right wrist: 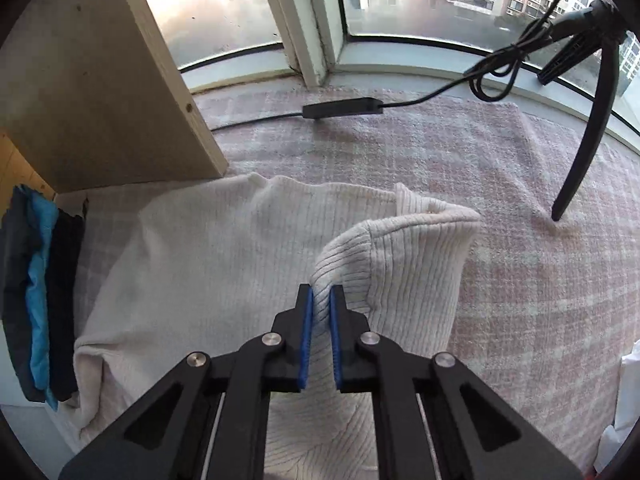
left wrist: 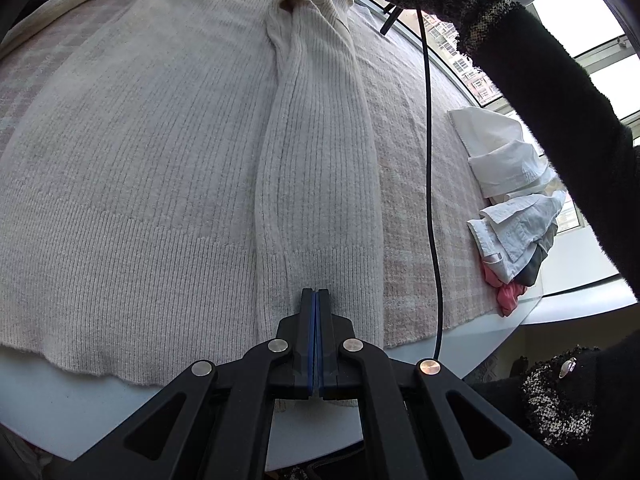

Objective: Fold clothes

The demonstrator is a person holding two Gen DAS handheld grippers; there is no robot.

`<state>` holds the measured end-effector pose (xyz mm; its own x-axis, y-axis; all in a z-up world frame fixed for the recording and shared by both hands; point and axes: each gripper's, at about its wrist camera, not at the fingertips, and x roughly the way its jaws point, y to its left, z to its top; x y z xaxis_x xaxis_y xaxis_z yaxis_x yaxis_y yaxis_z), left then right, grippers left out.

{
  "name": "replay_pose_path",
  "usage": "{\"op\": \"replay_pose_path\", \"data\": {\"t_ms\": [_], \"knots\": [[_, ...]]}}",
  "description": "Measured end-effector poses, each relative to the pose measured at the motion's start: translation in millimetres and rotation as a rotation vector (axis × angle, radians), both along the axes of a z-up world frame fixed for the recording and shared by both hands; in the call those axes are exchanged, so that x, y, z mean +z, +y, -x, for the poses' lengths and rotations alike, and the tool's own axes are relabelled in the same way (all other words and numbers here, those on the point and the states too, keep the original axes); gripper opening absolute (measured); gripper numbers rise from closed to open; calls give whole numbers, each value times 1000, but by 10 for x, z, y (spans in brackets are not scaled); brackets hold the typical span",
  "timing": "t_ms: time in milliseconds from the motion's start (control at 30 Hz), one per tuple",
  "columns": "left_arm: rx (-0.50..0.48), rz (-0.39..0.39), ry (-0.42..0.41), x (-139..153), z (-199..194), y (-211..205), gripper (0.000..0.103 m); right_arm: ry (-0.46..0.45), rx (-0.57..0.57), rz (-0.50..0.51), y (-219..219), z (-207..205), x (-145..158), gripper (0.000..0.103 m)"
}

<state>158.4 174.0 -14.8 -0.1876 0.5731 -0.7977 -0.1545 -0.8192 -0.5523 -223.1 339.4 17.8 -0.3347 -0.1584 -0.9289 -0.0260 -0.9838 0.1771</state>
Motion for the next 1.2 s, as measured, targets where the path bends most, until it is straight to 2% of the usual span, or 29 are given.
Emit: {"op": "replay_pose_path", "data": {"t_ms": [133,167,233,267,333,400,433,533,567,633,733,833,867,967,1067,1167,1200], "knots": [[-3,-3,-4,-9,9,-18,0,-73,90,19,-72,117,-274,9],[-4,-1,-4,-7,10,-19,0,-76,105,18,-66,127,-263,10],[0,-3,-7,-9,8,-39,0,-55,112,17,4,106,-73,16],[-1,-2,-7,-8,7,-54,0,-38,105,49,94,62,67,18],[3,-2,-4,9,6,-82,0,60,72,146,367,-127,400,18],[13,-5,3,40,3,-95,0,159,39,165,623,-346,672,18],[18,-7,8,63,-1,-103,0,175,38,154,703,-391,701,18],[43,-5,28,154,-25,-145,0,97,103,218,767,-568,522,18],[54,-1,36,186,-33,-175,1,66,134,208,715,-669,435,18],[70,-11,37,213,-52,-210,12,37,210,160,518,-850,270,18],[76,17,28,206,-90,-202,12,16,288,61,279,-986,-3,18],[77,48,22,187,-161,-158,12,-6,307,-55,153,-968,-212,18],[80,56,21,183,-189,-148,12,-11,308,-67,156,-959,-265,18],[89,49,12,178,-285,-141,12,-27,297,-36,210,-924,-333,18],[88,81,9,152,-308,-103,12,-28,295,-26,238,-920,-334,18],[94,176,32,139,-273,-36,13,-17,297,-48,220,-938,-328,18],[97,196,37,135,-264,-19,18,-15,296,-52,217,-941,-327,18]]}}
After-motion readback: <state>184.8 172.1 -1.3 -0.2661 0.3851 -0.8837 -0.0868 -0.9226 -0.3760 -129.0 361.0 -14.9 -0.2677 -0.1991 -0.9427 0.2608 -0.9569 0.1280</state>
